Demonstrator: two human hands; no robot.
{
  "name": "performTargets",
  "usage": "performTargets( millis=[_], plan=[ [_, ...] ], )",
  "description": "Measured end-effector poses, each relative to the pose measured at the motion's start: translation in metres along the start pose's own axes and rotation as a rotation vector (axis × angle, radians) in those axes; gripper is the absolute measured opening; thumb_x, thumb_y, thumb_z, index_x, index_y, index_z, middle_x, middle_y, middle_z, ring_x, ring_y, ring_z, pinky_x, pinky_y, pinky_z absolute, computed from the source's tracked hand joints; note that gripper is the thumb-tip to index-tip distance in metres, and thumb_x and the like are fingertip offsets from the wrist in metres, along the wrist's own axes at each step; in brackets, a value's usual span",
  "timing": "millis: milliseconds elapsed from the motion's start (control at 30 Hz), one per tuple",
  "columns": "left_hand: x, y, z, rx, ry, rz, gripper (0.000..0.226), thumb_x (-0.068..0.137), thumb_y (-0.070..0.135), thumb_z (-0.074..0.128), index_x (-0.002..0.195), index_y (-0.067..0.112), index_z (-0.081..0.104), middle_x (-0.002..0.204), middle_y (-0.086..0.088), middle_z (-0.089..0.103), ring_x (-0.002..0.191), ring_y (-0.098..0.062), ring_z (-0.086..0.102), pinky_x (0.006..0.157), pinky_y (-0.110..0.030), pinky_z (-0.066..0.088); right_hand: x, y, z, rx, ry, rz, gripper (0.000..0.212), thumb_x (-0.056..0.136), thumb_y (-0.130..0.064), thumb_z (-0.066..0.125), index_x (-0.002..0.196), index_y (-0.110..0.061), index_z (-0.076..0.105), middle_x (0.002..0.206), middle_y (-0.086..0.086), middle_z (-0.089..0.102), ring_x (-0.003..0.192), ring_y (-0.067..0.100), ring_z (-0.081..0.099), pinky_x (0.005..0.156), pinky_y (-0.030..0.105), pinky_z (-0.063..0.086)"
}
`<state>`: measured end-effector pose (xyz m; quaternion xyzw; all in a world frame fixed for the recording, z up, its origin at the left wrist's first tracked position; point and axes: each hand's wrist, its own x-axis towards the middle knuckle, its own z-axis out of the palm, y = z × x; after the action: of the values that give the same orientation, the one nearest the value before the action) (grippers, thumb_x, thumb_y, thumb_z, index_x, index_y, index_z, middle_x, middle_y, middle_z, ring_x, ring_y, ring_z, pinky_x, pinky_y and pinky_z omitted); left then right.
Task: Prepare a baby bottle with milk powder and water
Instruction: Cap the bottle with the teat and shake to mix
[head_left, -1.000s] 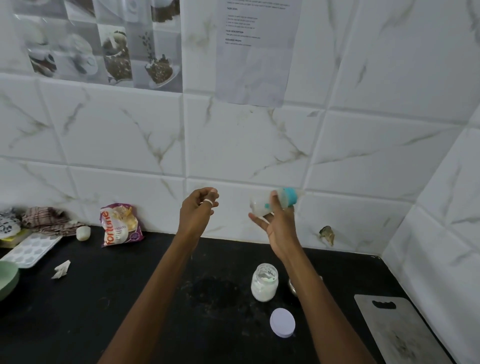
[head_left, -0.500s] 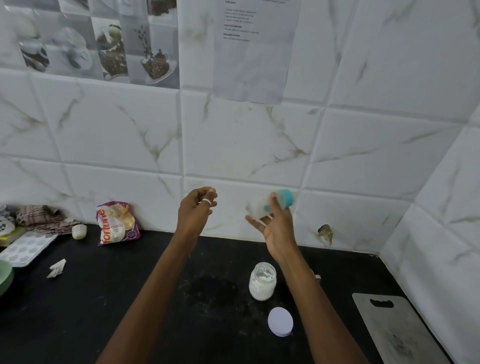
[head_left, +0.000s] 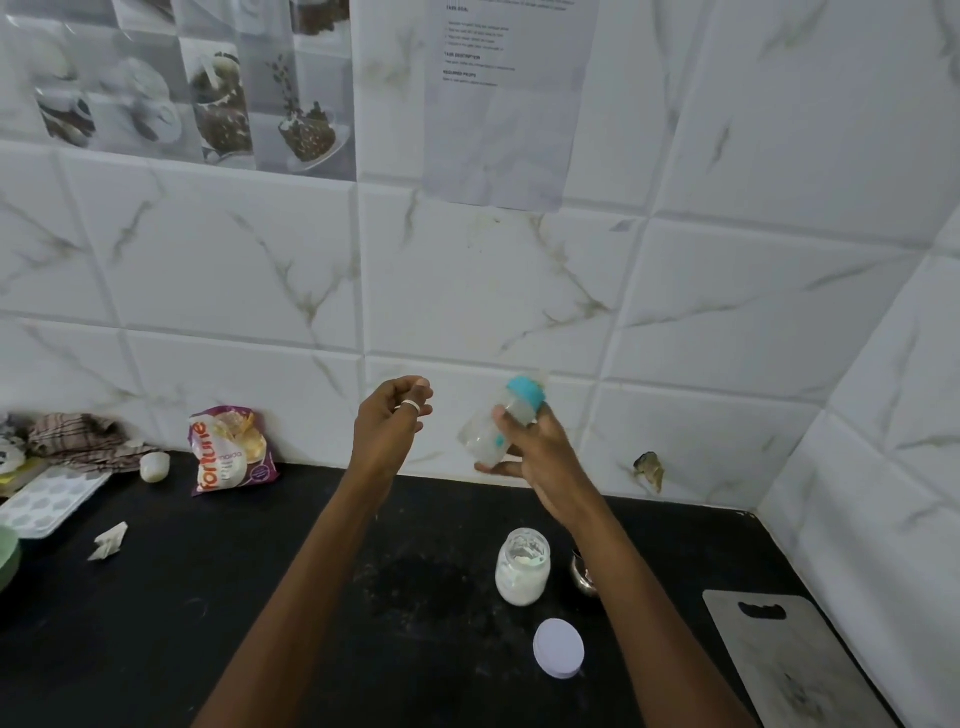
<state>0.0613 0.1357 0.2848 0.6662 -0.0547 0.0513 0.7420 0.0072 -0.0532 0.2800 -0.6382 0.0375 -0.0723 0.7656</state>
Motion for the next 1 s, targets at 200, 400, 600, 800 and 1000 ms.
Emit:
performTargets(
  millis=[200,400,600,800,1000],
  plan=[
    [0.000,0.001,-0.003,-0.015,0.013,-0.005,0.008,0.103,0.028,0.062,0.109,0.028,0.067,0.110,0.003,0.074,0.099,-0.013,0.073,0.086,-0.029,0.057,-0.001,0.000,0.003,-0.036,0.031,-0.001,0.050,0.098,-0.031,0.067,0.141,-0.019,0.043,0.137,0.016,0.057,0.119,0.034,0.065,0.085,0.056,0.062],
    [-0.001,-0.001,-0.002,-0.009,0.006,-0.002,0.008,0.102,0.031,0.062,0.108,0.029,0.067,0.110,0.003,0.075,0.099,-0.012,0.073,0.089,-0.032,0.058,0.003,0.001,0.002,0.283,0.207,-0.056,0.055,0.097,-0.032,0.066,0.144,-0.016,0.042,0.133,0.016,0.059,0.117,0.036,0.068,0.079,0.051,0.063],
    [0.001,0.000,-0.001,-0.013,0.008,-0.006,0.007,0.102,0.029,0.063,0.107,0.030,0.067,0.110,0.003,0.075,0.099,-0.012,0.073,0.089,-0.032,0.058,-0.001,0.002,0.002,0.152,0.102,-0.020,0.057,0.092,-0.035,0.070,0.140,-0.016,0.046,0.133,0.015,0.058,0.119,0.036,0.066,0.083,0.055,0.062],
    [0.002,0.001,-0.003,-0.012,0.008,-0.005,0.008,0.102,0.030,0.063,0.109,0.029,0.068,0.110,0.004,0.075,0.099,-0.013,0.073,0.087,-0.030,0.057,0.000,0.000,0.003,-0.044,-0.005,0.009,0.064,0.087,-0.042,0.072,0.141,-0.018,0.046,0.138,0.017,0.057,0.118,0.034,0.067,0.086,0.058,0.061],
    [0.000,0.002,-0.004,-0.003,0.000,-0.001,0.006,0.103,0.029,0.062,0.104,0.032,0.067,0.109,0.004,0.075,0.098,-0.012,0.073,0.089,-0.031,0.058,0.004,-0.008,0.002,0.166,0.150,-0.071,0.065,0.091,-0.037,0.068,0.146,-0.017,0.040,0.135,0.017,0.057,0.118,0.035,0.066,0.086,0.057,0.061]
  ],
)
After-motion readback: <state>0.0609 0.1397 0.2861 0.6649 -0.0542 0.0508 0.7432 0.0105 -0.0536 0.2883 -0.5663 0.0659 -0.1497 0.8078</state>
